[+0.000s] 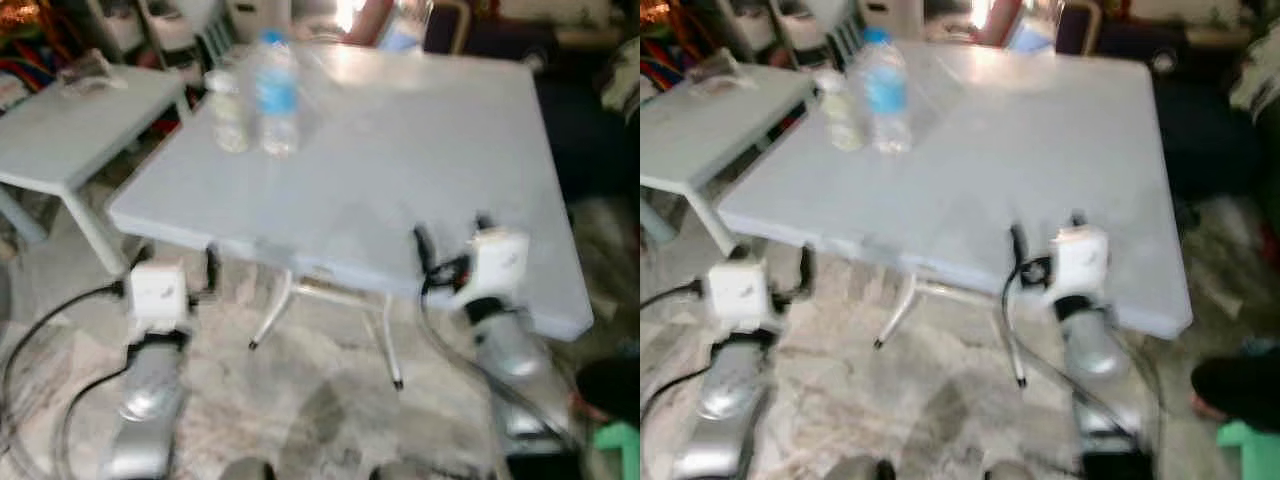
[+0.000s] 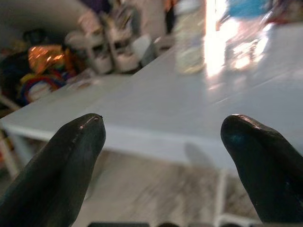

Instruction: Restocking fridge

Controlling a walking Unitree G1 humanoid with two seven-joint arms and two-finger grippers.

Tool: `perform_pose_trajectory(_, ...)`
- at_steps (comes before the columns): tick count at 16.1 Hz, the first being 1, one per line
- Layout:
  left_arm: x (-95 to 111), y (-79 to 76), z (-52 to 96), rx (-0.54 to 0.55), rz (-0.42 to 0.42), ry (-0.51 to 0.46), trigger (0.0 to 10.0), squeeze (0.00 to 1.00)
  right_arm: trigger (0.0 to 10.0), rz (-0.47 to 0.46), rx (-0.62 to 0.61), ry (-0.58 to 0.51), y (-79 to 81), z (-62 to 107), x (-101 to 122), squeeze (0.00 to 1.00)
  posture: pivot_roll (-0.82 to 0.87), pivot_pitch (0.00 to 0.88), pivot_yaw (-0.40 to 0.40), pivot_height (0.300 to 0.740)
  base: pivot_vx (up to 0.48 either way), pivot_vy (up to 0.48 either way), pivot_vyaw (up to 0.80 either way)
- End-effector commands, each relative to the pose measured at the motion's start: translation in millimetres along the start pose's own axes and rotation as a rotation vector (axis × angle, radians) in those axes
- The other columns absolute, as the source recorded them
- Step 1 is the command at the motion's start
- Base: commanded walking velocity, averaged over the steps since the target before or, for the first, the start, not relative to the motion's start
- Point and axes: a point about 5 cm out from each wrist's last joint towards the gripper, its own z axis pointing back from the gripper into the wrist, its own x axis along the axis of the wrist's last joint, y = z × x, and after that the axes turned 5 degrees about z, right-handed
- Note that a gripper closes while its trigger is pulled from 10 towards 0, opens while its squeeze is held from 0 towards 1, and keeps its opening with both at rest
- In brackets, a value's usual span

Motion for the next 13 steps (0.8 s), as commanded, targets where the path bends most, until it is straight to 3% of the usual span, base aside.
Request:
perform_pose_trajectory(1, -1, 0.9, -0.6, 0.001, 0.006, -0.001, 10.0, 0.0, 10.0, 0.007, -0.014, -0.013, -4.3, 2.0, 5, 0.0, -0.07, 0.091, 0.026, 0.74, 0.315, 0.364, 0.0)
perform_pose_trajectory(5, 10, -12.2, -13.5, -0.021, 0.025, -0.041, 10.0, 0.0, 10.0, 0.011, 0.003, -0.024, -1.7, -0.3, 9, 0.0, -0.08, 0.079, 0.023, 0.74, 0.31, 0.367, 0.0)
perform_pose_trajectory(7, 9, -15.7, -12.9, -0.034, 0.029, -0.038, 10.0, 0.0, 10.0, -0.027, -0.003, -0.036, -2.0, -2.7, 11, 0.0, -0.08, 0.081, 0.027, 0.74, 0.313, 0.364, 0.0)
perform_pose_trajectory(10, 10, -21.2, -14.6, -0.054, 0.027, -0.043, 10.0, 0.0, 10.0, -0.007, 0.005, -0.035, -1.6, -4.7, 13, 0.0, -0.09, 0.084, 0.024, 0.74, 0.35, 0.323, 0.0)
perform_pose_trajectory(13, 13, -24.0, -20.0, -0.06, 0.041, -0.053, 10.0, 0.0, 10.0, 0.021, 0.048, -0.079, 1.9, -8.6, 19, 0.0, -0.09, 0.087, 0.022, 0.74, 0.446, 0.0, 0.0)
